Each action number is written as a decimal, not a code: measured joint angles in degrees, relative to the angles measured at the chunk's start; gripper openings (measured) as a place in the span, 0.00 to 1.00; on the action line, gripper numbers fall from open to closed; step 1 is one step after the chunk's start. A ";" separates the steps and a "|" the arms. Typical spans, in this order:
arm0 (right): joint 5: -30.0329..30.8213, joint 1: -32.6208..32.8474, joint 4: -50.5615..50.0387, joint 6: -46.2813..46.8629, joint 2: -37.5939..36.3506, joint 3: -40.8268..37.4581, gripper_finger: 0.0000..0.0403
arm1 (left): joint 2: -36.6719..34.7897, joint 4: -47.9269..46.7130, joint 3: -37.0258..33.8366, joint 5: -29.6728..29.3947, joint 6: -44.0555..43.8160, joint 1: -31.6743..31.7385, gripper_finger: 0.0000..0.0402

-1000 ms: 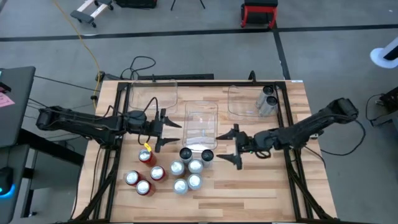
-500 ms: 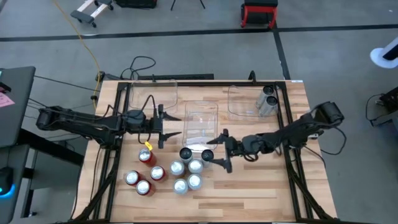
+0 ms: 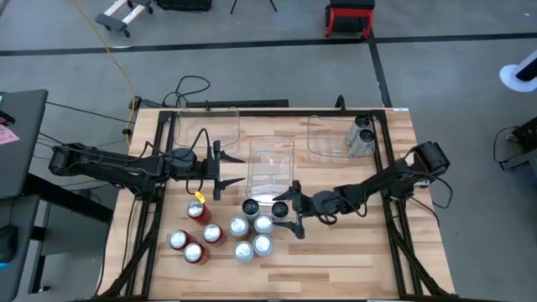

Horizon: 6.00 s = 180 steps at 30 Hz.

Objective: Sort soda cans
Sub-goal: Put the right black and white soda can in the right transparent bin, then put the black and white soda can in the right transparent bin

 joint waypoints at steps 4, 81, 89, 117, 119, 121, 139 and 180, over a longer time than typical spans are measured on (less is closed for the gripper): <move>0.68 0.00 -5.38 1.67 -0.23 2.49 0.96 | 0.00 -0.05 0.00 0.00 0.00 0.00 0.61; 36.81 -35.22 -49.32 15.53 -43.14 -10.86 0.60 | 0.00 1.72 0.00 -0.79 -0.28 0.00 0.62; 33.54 -39.28 -42.06 14.92 -43.14 -14.25 0.60 | 0.00 1.73 0.00 -0.79 0.37 0.00 0.62; 32.51 -42.18 -35.76 14.67 -39.50 -14.41 0.81 | 0.02 0.93 0.00 -0.79 -2.77 0.00 0.62; 32.56 -42.18 -35.76 14.63 -39.98 -14.41 0.82 | 0.02 0.87 0.00 -0.79 -3.35 0.00 0.62; 32.57 -42.16 -35.71 14.05 -40.55 -14.41 0.83 | 0.02 0.83 0.00 -0.79 -3.64 0.00 0.61; 16.21 -20.76 -13.08 -3.33 -48.10 -14.43 0.81 | 0.02 -6.23 0.02 1.74 -4.16 0.03 0.61; -1.82 -5.03 7.17 -5.31 -0.87 3.45 0.84 | 13.25 -15.69 4.61 8.34 -12.59 -5.60 0.37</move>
